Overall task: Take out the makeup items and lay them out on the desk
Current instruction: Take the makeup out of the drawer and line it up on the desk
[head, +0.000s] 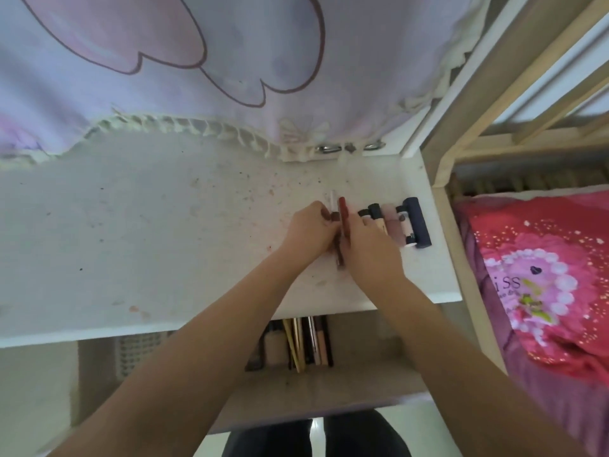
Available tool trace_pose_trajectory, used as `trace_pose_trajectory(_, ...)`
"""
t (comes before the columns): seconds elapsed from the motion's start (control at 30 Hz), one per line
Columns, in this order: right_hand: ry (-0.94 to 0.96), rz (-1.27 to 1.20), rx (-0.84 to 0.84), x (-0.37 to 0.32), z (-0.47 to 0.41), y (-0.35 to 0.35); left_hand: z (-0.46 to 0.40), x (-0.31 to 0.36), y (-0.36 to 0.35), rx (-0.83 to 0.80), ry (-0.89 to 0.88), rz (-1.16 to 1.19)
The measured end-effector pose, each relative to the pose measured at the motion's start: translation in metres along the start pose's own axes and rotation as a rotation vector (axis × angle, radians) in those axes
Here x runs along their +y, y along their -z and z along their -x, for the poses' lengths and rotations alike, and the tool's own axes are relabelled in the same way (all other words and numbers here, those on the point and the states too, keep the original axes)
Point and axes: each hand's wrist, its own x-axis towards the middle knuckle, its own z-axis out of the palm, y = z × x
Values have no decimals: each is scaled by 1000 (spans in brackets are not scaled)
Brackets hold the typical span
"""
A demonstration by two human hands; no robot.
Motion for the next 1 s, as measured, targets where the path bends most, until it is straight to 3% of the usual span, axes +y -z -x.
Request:
trace_pose_trajectory(0.1,-4,-188,54,5,21,12,14,-4,3,-23,-39,-13)
trace_pose_trajectory(0.17,89,-283,51,9,44,13,37,-14,8,-30,-68,26)
trace_pose_trajectory(0.3,234,-318,-271,26,102,-22,114,-67,-6,-88,-91,92)
trace_pose_trajectory(0.43,-4,-162,-650,47,125,-80,149,-120,-54,-213,113,-100)
trace_pose_trajectory(0.5,-86,-177,-716,47,119,-102,140,-128,-76,-178,169,-126)
trace_pose_trajectory(0.67,-180,-228,-635,26,104,-132,103,-136,-111,-57,154,-323)
trace_pose_trajectory(0.87,-194,-211,-532,27,107,-139,89,-136,-121,-33,139,-550)
trace_pose_trajectory(1.0,-209,-179,-529,35,110,-136,92,-130,-127,-56,234,-520)
